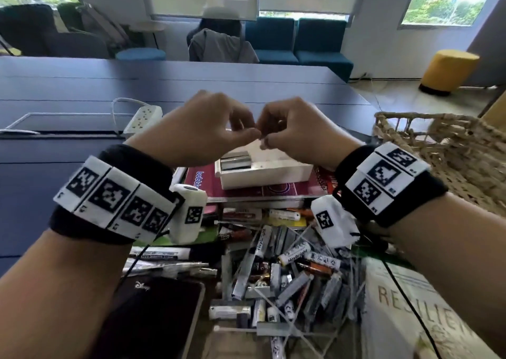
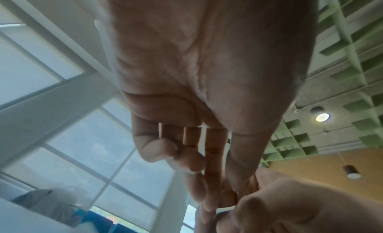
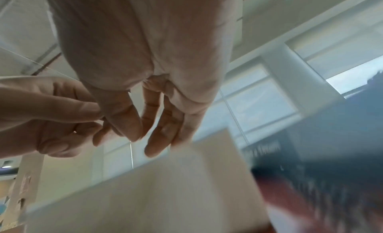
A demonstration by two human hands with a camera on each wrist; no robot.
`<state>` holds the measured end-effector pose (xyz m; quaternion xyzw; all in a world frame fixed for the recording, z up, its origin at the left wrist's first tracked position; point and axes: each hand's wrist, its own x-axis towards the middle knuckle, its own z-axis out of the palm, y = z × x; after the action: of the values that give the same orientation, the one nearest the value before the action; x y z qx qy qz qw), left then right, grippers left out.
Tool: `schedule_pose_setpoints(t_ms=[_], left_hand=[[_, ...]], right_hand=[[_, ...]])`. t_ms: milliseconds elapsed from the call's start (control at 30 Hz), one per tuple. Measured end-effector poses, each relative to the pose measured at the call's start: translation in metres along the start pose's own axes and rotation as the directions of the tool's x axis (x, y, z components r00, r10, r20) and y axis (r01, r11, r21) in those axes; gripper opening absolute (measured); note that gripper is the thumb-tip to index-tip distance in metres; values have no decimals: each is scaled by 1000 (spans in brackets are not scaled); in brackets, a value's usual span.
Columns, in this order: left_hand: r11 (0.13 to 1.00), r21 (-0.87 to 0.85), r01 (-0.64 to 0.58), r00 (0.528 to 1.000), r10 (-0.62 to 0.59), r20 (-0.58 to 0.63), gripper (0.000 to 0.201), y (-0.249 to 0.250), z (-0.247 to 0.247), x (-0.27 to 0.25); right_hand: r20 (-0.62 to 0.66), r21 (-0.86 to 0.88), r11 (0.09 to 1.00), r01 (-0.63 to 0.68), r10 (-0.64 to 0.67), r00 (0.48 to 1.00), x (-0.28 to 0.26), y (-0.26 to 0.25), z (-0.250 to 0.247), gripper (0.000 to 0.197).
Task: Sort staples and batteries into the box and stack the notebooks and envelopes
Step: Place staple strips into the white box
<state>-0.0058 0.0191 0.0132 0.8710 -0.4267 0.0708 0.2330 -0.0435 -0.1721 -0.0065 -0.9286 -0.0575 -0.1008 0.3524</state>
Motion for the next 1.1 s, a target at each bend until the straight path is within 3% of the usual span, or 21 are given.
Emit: schedule_pose_setpoints(t_ms=[100, 200, 333, 533, 633, 700, 767, 900, 1100], left_hand=[[997, -15, -76, 996, 75, -47, 13, 14, -9, -1], [991, -64, -116, 991, 112, -70, 12, 25, -10, 1], [990, -85, -114, 993, 114, 1, 15, 40, 0, 8], [988, -62, -141, 974, 149, 172, 23, 54, 9, -8], [990, -76, -120, 913, 140, 383, 26, 63, 16, -30], [992, -90, -87, 827, 122, 549, 26, 71, 23, -45], [989, -81, -127, 766, 150, 625, 27, 80, 34, -55], [979, -2, -205, 747, 158, 646, 43, 95, 54, -65], [954, 132, -268, 718, 106, 688, 44, 107, 62, -64]], right_hand=[[-24, -67, 996, 66, -67, 997, -13, -8, -18, 13], [151, -149, 986, 78, -55, 987, -34, -13, -33, 12], [425, -270, 955, 125, 1, 905, -64, -13, -37, 11], [611, -210, 968, 141, 17, 791, -102, -14, -35, 8], [656, -230, 964, 134, 52, 753, -114, -12, -32, 13], [660, -269, 954, 133, 82, 747, -118, -9, -29, 16], [661, -305, 944, 128, 113, 742, -119, -7, -29, 17], [711, -328, 939, 101, 175, 681, -124, -5, -35, 17], [771, -390, 913, 116, 256, 583, -130, -7, -32, 19]])
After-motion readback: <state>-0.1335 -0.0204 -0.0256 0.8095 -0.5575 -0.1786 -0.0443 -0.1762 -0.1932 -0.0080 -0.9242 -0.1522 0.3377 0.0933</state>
